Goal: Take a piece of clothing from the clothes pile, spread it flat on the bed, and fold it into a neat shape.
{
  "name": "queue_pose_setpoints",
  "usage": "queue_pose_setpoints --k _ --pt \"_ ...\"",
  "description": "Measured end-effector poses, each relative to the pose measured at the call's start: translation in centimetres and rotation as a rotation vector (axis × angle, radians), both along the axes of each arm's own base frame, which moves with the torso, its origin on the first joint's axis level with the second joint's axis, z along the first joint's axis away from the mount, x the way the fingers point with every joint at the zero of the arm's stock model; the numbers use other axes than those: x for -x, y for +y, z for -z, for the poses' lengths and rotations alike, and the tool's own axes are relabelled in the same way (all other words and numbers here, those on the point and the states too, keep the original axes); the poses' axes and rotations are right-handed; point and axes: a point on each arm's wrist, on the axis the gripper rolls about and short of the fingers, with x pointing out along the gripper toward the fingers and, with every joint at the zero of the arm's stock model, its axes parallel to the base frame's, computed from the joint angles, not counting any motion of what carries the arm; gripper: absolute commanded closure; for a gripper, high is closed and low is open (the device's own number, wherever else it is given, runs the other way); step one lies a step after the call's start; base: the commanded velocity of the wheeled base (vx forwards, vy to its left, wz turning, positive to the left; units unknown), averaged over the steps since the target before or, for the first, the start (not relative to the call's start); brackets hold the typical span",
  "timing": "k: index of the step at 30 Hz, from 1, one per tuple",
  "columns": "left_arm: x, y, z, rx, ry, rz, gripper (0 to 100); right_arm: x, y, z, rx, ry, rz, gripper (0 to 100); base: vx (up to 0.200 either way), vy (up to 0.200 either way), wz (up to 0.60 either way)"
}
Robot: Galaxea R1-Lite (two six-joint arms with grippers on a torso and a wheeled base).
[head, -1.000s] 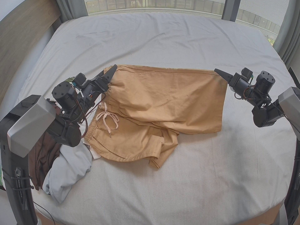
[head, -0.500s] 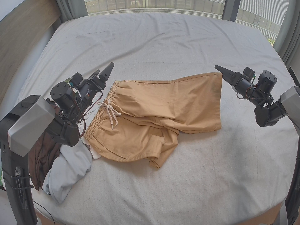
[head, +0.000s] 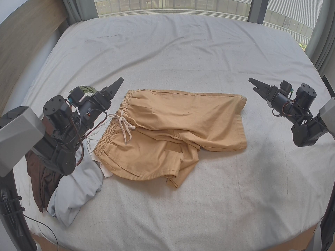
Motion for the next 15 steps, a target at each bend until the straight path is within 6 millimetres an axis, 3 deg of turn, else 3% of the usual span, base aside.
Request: queue_pose_setpoints --k 7,15 --pt "2.8 0.4 -0.5 -0.025 0.037 0.072 0 3.9 2.1 1.3 0.009 0.072 -0.049 0 0.000 0.000 0.00" --pt "7.0 0.6 0.1 -0.109 0.092 0.210 0 9.1 7.3 4.1 0.132 0.104 -0.191 0 0.000 0.000 0.00"
